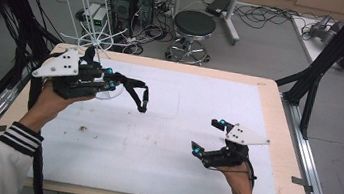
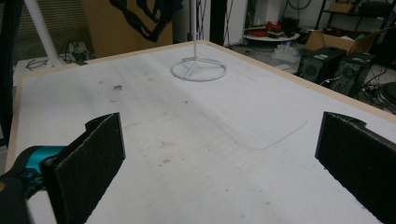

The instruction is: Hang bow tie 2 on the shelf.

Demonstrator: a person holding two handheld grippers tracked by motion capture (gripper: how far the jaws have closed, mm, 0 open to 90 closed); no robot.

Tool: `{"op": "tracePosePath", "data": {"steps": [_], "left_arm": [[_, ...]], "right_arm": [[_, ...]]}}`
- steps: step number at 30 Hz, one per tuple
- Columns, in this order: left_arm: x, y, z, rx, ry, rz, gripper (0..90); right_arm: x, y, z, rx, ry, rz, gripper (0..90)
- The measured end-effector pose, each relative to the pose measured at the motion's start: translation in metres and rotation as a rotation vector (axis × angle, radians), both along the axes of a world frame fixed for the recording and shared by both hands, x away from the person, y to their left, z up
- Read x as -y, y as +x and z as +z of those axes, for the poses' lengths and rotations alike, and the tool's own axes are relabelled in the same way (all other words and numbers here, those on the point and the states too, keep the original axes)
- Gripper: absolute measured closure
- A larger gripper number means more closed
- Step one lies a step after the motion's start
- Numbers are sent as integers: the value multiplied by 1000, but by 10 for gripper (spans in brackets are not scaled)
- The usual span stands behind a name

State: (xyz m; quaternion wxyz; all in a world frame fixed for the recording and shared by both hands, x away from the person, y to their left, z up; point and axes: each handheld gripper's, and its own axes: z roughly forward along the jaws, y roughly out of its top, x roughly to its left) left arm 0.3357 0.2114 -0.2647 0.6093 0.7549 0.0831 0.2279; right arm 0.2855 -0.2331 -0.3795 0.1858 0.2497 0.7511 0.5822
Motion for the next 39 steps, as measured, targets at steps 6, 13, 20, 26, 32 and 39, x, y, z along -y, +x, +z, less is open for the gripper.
{"op": "tracePosePath", "data": {"steps": [6, 13, 20, 26, 32, 39], "left_arm": [[-11, 5, 8, 15, -22, 35, 824], [-20, 9, 14, 19, -32, 67, 823], [-27, 14, 18, 24, -29, 112, 823], [-34, 20, 22, 30, -25, 149, 823], [-42, 24, 24, 35, -26, 196, 822], [-46, 28, 22, 36, -36, 234, 822]], "right_arm": [[12, -4, -6, 10, 22, -30, 6], [23, -9, -15, 2, 47, -62, 6], [32, -11, -23, 6, 67, -98, 7], [36, -11, -26, 13, 73, -113, 7], [40, -13, -29, 29, 99, -128, 7], [44, -15, -32, 40, 121, -157, 7]]}}
